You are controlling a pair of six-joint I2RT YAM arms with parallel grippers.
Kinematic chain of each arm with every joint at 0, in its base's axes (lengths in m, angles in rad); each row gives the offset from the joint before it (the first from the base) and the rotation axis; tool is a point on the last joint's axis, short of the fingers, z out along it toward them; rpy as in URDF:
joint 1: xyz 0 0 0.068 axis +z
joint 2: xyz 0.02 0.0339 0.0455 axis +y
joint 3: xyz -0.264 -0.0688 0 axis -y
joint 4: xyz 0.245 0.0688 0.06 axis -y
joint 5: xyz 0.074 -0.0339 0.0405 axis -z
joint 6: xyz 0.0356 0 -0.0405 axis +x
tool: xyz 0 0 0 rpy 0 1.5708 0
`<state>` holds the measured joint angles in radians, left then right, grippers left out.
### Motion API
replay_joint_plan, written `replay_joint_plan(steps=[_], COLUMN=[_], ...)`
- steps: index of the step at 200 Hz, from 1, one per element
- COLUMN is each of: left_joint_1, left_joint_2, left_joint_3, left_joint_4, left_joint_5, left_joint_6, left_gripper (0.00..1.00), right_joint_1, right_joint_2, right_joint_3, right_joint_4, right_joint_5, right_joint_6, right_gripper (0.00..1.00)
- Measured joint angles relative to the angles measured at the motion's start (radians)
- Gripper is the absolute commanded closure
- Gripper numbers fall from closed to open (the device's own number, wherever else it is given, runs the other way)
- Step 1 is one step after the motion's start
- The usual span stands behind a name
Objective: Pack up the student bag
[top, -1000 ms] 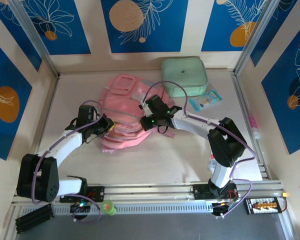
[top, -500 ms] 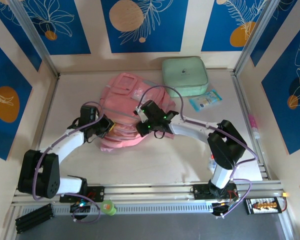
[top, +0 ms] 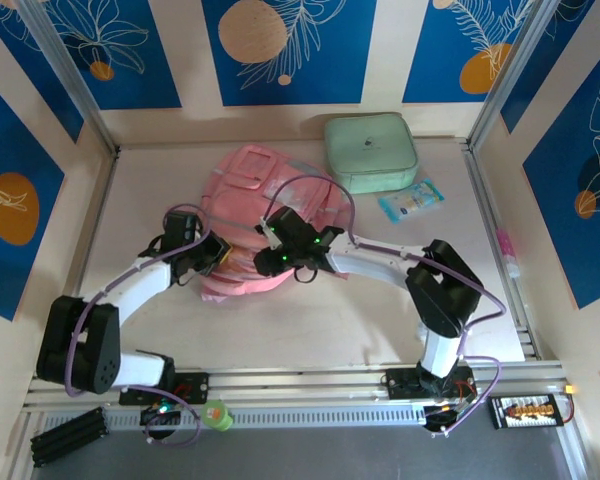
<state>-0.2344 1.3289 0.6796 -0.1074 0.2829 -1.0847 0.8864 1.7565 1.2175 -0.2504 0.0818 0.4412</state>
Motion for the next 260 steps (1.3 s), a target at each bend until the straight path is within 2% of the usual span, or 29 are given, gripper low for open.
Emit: replay_joint_plan(steps=[36, 63, 102, 136, 175, 210, 260], left_joint_1=[-0.011, -0.044, -0.220, -0.397, -0.525, -0.579, -0.592], left_joint_2=[-0.107, -0.177, -0.211, -0.159, 0.010, 0.135, 0.205], left_joint_3=[0.028, 0.030, 0.069, 0.182, 0.350, 0.439, 0.461], left_joint_4=[-0.105, -0.151, -0.228, -0.306, -0.400, -0.471, -0.531], left_joint_5=[-0.049, -0.076, -0.167, -0.303, -0.452, -0.534, -0.613], left_joint_6=[0.113, 0.198, 0.314, 0.383, 0.430, 0.448, 0.447], left_gripper=[0.58, 0.48, 0.44, 0.48, 0.58, 0.68, 0.71], right_joint_1=[-0.062, -0.136, -0.242, -0.304, -0.351, -0.370, -0.390], right_joint_2=[-0.216, -0.325, -0.332, -0.332, -0.331, -0.319, -0.312], right_joint_3=[-0.131, -0.202, -0.260, -0.263, -0.274, -0.278, -0.280], right_joint_4=[0.031, 0.075, 0.084, 0.089, 0.117, 0.130, 0.130], right_joint_5=[-0.003, -0.012, -0.069, -0.118, -0.161, -0.181, -0.196], right_joint_6=[0.113, 0.236, 0.393, 0.476, 0.522, 0.541, 0.546], right_gripper=[0.40, 0.36, 0.35, 0.34, 0.34, 0.34, 0.34])
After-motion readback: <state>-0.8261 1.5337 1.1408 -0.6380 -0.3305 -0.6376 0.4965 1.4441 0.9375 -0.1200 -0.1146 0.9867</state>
